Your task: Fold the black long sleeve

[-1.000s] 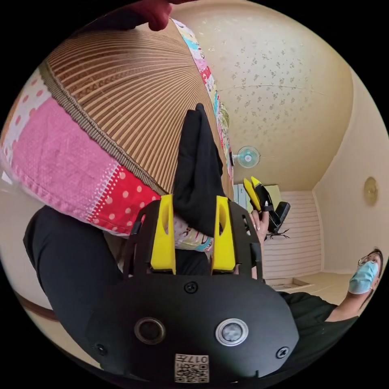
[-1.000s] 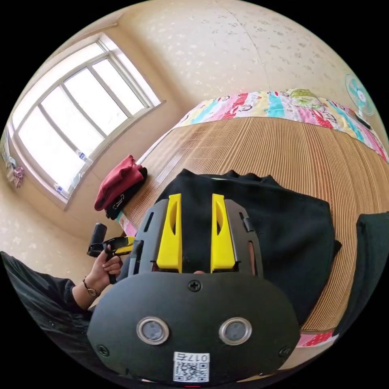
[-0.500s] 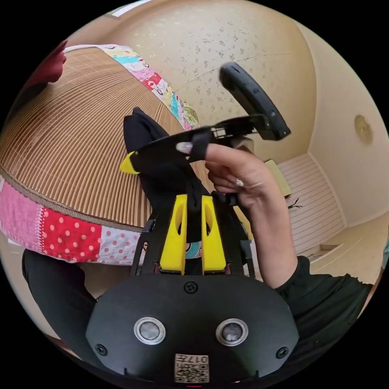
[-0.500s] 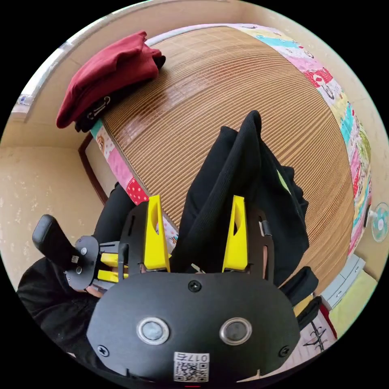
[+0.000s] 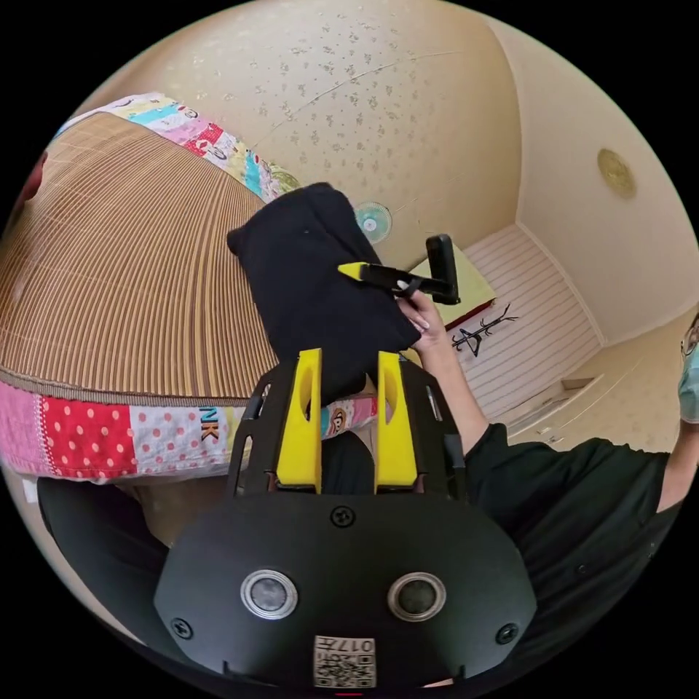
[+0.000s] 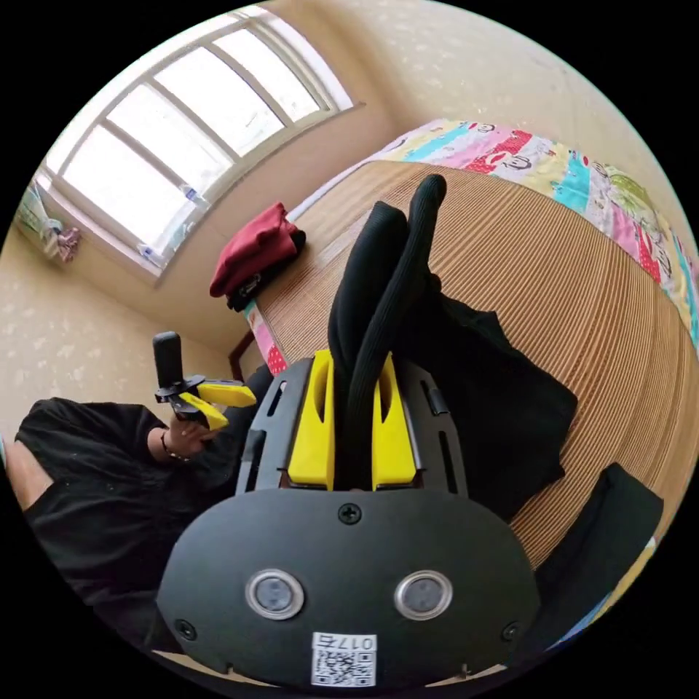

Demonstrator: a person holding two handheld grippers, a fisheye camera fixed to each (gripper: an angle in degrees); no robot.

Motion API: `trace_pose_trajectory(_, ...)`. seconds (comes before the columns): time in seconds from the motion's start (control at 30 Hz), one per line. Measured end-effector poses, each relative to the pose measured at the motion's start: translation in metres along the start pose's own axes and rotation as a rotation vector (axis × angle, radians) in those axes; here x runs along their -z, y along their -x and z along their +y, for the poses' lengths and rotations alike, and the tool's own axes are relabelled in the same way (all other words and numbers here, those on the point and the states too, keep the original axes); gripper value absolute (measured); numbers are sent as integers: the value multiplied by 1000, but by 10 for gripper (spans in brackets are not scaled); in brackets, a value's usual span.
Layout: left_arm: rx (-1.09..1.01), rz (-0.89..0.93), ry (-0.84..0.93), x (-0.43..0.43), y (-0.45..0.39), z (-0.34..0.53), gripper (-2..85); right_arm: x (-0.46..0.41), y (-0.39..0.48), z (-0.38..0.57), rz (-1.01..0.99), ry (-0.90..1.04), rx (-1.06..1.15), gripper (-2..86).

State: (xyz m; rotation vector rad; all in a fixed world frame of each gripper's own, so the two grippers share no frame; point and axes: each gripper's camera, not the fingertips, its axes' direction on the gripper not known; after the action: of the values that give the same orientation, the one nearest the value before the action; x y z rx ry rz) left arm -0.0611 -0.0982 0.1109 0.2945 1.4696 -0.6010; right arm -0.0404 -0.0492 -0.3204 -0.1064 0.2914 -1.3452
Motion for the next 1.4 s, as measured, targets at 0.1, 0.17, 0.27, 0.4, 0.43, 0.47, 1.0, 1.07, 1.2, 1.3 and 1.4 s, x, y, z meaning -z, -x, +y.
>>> trace_pose_trajectory(0.1,50,41,68,-22,16,-3,128,39,-84,81,-88,-112,-153,69)
trace_pose_trajectory(0.17,89,75,120,-46,28,-8,136,46,-123,127,-78,-163,-236,69)
trace_pose_trajectory(0.27,117,87,159,-74,37,-14,137,41,-178,196,-102,-227,-382,74)
trace_pose_trajectory(0.4,128,58,213,-106,43,-30,152,61,-205,257,-176,-406,-435,118)
trace_pose_trajectory(0.43,129,42,226,-115,45,-36,161,67,-205,263,-151,-436,-441,129)
trace_pose_trajectory(0.47,127,34,238,-124,48,-43,165,79,-203,276,-96,-490,-455,150)
trace_pose_trajectory(1.0,321,134,355,-198,118,-116,153,40,-269,248,-279,-168,-557,136)
trace_pose_trajectory(1.07,304,127,324,-180,107,-118,134,39,-257,243,-276,-150,-528,123)
trace_pose_trajectory(1.2,237,68,278,-132,81,-126,128,16,-203,211,-223,-67,-410,104)
trace_pose_trajectory(1.3,177,26,218,-71,67,-138,127,-9,-147,175,-193,-61,-310,98)
trace_pose_trajectory(1.4,104,-40,162,13,52,-152,127,-35,-86,132,-213,-106,-228,95)
